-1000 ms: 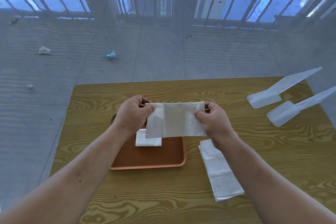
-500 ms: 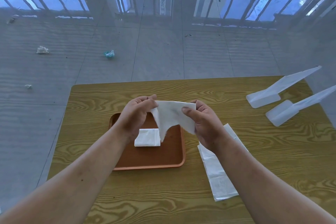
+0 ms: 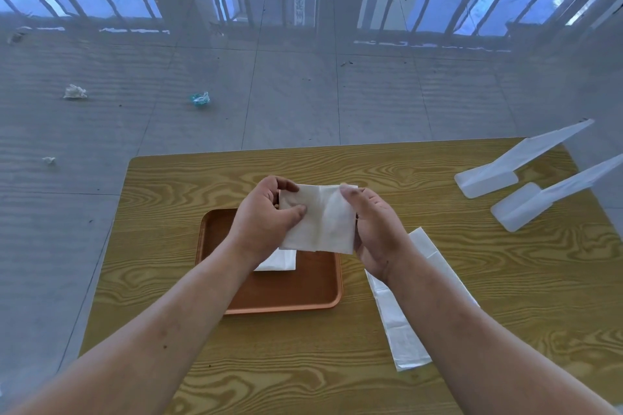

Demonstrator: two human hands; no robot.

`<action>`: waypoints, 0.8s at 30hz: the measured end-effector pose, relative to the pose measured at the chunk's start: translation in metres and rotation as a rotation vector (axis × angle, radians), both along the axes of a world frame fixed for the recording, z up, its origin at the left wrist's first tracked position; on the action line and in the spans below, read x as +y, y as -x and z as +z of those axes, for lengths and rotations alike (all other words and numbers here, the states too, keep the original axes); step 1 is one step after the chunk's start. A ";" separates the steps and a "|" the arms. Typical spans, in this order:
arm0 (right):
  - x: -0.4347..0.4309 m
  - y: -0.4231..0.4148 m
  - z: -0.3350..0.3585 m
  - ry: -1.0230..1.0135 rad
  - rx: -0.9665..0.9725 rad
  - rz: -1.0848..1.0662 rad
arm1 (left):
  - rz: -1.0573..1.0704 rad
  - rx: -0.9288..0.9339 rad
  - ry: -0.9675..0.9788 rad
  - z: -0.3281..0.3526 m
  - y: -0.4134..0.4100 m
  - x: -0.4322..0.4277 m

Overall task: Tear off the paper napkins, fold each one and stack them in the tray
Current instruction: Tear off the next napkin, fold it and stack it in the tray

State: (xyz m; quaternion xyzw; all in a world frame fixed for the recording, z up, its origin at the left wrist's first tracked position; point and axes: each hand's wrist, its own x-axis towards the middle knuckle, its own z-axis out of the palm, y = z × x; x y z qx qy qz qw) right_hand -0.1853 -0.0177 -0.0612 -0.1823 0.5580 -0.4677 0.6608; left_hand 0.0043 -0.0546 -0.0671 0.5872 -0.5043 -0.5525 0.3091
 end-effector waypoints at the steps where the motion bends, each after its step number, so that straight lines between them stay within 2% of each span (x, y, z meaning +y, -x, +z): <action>1: 0.001 -0.002 0.000 0.015 -0.021 0.011 | 0.014 -0.013 0.005 -0.001 0.002 0.002; 4: 0.004 -0.009 -0.001 0.117 0.000 0.062 | 0.054 0.057 -0.045 -0.002 0.005 0.010; 5: 0.005 -0.013 -0.003 0.159 0.096 0.098 | 0.069 0.124 -0.088 -0.002 0.005 0.011; 7: 0.007 -0.019 -0.008 0.210 0.418 0.188 | 0.082 0.238 -0.172 -0.004 0.002 0.014; 9: 0.008 -0.026 -0.017 0.181 0.664 0.248 | 0.108 0.315 -0.228 -0.005 -0.002 0.016; 10: 0.009 -0.029 -0.019 0.125 0.658 0.266 | 0.125 0.348 -0.246 -0.006 -0.004 0.017; 14: 0.009 -0.037 -0.026 -0.088 0.257 0.301 | 0.167 0.398 -0.285 -0.009 -0.016 0.018; 18: 0.003 -0.041 -0.031 -0.021 0.298 0.447 | 0.066 0.372 -0.374 -0.010 -0.044 0.016; 21: -0.006 -0.048 -0.029 -0.007 0.368 0.605 | -0.045 0.170 -0.320 -0.014 -0.063 0.014; 24: -0.016 -0.056 -0.033 -0.063 0.311 0.535 | 0.010 0.075 -0.267 -0.028 -0.078 0.013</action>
